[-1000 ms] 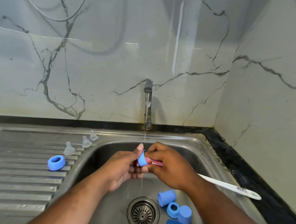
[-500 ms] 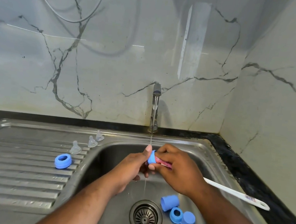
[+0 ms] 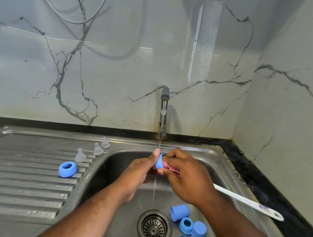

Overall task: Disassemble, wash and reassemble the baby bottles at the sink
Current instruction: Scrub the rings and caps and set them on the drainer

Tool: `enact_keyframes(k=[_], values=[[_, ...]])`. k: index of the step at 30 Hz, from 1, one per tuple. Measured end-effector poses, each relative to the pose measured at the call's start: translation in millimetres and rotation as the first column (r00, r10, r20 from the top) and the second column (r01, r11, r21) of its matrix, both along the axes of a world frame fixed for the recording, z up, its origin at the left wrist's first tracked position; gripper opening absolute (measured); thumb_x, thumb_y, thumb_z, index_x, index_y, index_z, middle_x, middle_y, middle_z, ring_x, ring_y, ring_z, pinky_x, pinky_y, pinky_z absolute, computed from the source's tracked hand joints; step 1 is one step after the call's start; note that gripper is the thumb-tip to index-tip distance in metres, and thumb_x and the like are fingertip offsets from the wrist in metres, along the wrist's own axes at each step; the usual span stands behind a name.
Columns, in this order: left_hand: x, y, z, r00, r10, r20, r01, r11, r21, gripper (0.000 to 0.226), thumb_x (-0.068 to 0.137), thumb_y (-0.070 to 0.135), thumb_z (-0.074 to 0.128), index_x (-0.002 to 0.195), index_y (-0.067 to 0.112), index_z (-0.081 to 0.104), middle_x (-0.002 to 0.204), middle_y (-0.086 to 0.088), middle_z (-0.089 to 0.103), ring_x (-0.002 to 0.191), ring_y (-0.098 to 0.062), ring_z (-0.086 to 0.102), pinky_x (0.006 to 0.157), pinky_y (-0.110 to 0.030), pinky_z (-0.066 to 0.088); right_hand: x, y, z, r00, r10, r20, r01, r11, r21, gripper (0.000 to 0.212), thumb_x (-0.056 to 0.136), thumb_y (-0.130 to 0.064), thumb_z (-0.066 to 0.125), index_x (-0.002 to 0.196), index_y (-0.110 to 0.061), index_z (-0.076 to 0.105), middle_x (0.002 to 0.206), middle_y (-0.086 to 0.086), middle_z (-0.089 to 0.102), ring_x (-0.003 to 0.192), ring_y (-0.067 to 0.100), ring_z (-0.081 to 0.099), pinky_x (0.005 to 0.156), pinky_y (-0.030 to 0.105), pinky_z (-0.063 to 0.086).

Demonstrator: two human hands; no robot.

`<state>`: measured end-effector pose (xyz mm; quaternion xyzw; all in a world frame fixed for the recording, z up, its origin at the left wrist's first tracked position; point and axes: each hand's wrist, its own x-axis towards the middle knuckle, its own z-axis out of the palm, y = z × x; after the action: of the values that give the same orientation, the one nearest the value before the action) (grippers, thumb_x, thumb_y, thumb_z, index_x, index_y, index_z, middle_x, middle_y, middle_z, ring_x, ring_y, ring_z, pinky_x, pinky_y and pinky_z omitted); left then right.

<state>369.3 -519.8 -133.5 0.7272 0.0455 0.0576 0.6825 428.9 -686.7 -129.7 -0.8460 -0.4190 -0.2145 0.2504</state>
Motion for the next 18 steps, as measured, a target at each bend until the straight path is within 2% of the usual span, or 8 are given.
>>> enact_keyframes(k=[2, 4, 6, 7, 9, 11, 16, 18], values=[[0, 0, -2, 0.999, -0.038, 0.030, 0.038, 0.999, -0.009, 0.044, 0.095, 0.062, 0.053, 0.117, 0.028, 0.072, 0.108, 0.003, 0.076, 0.105, -0.009, 0.067, 0.089, -0.032, 0.048, 0, -1, -1, 0.999, -0.032, -0.003, 0.032, 0.999, 0.007, 0.022, 0.093, -0.041, 0.061, 0.113, -0.033, 0.068, 0.106, -0.020, 0.050, 0.091, 0.003, 0.050, 0.069, 0.026, 0.049], [0, -3, -3, 0.994, -0.068, 0.080, 0.070, 0.997, -0.023, 0.030, 0.098, 0.041, 0.062, 0.127, 0.033, 0.064, 0.116, 0.004, 0.073, 0.106, -0.007, 0.066, 0.084, -0.024, 0.050, 1, -3, -1, 0.998, -0.057, -0.014, 0.058, 0.998, 0.015, 0.024, 0.094, -0.035, 0.062, 0.118, -0.036, 0.067, 0.107, -0.021, 0.051, 0.092, 0.002, 0.050, 0.072, 0.029, 0.052], [0, -4, -4, 0.990, -0.076, 0.120, 0.080, 0.996, -0.035, 0.031, 0.099, 0.024, 0.062, 0.129, 0.031, 0.063, 0.119, 0.002, 0.072, 0.105, -0.005, 0.066, 0.082, -0.017, 0.050, 1, -2, -1, 0.998, -0.063, -0.022, 0.063, 0.998, 0.016, 0.027, 0.094, -0.033, 0.062, 0.121, -0.036, 0.065, 0.108, -0.020, 0.051, 0.092, 0.003, 0.051, 0.073, 0.031, 0.053], [1, -5, -3, 0.989, -0.061, 0.133, 0.068, 0.996, -0.049, 0.030, 0.098, 0.023, 0.063, 0.127, 0.030, 0.065, 0.119, -0.001, 0.072, 0.106, -0.008, 0.066, 0.086, -0.019, 0.050, 0, -2, 0, 0.998, -0.057, -0.020, 0.057, 0.998, 0.013, 0.027, 0.095, -0.035, 0.062, 0.122, -0.035, 0.065, 0.109, -0.020, 0.051, 0.093, 0.003, 0.051, 0.074, 0.031, 0.053], [0, -6, 0, 0.992, -0.013, 0.129, 0.028, 0.993, -0.116, 0.029, 0.092, 0.036, 0.064, 0.118, 0.028, 0.071, 0.115, -0.005, 0.074, 0.110, -0.015, 0.065, 0.099, -0.033, 0.046, -1, 0, 2, 1.000, -0.024, -0.009, 0.024, 1.000, 0.012, 0.028, 0.094, -0.039, 0.063, 0.122, -0.034, 0.065, 0.111, -0.019, 0.051, 0.095, 0.004, 0.052, 0.074, 0.030, 0.052], [-1, -6, 1, 0.996, 0.020, 0.087, -0.004, 0.984, -0.176, 0.039, 0.089, 0.054, 0.057, 0.107, 0.025, 0.078, 0.112, -0.003, 0.076, 0.118, -0.018, 0.063, 0.109, -0.043, 0.040, -1, 1, 5, 1.000, 0.022, 0.015, -0.022, 1.000, 0.000, 0.029, 0.093, -0.043, 0.063, 0.120, -0.031, 0.065, 0.113, -0.018, 0.052, 0.098, 0.005, 0.052, 0.072, 0.031, 0.052], [0, -4, 1, 1.000, 0.002, 0.013, -0.002, 0.999, -0.041, 0.064, 0.091, 0.074, 0.038, 0.101, 0.026, 0.079, 0.105, -0.002, 0.078, 0.114, -0.017, 0.067, 0.102, -0.043, 0.042, -4, 0, 8, 0.997, 0.042, 0.058, -0.042, 0.999, -0.001, 0.030, 0.092, -0.046, 0.058, 0.114, -0.030, 0.069, 0.108, -0.018, 0.054, 0.096, 0.004, 0.050, 0.066, 0.029, 0.049], [-1, -4, 1, 0.999, -0.032, 0.044, 0.035, 0.997, -0.068, 0.056, 0.092, 0.070, 0.044, 0.110, 0.028, 0.076, 0.109, -0.003, 0.076, 0.114, -0.020, 0.067, 0.100, -0.042, 0.046, -5, 0, 6, 0.999, 0.007, 0.048, -0.007, 1.000, 0.017, 0.029, 0.092, -0.046, 0.056, 0.113, -0.031, 0.070, 0.106, -0.019, 0.053, 0.093, 0.003, 0.049, 0.067, 0.029, 0.049]])
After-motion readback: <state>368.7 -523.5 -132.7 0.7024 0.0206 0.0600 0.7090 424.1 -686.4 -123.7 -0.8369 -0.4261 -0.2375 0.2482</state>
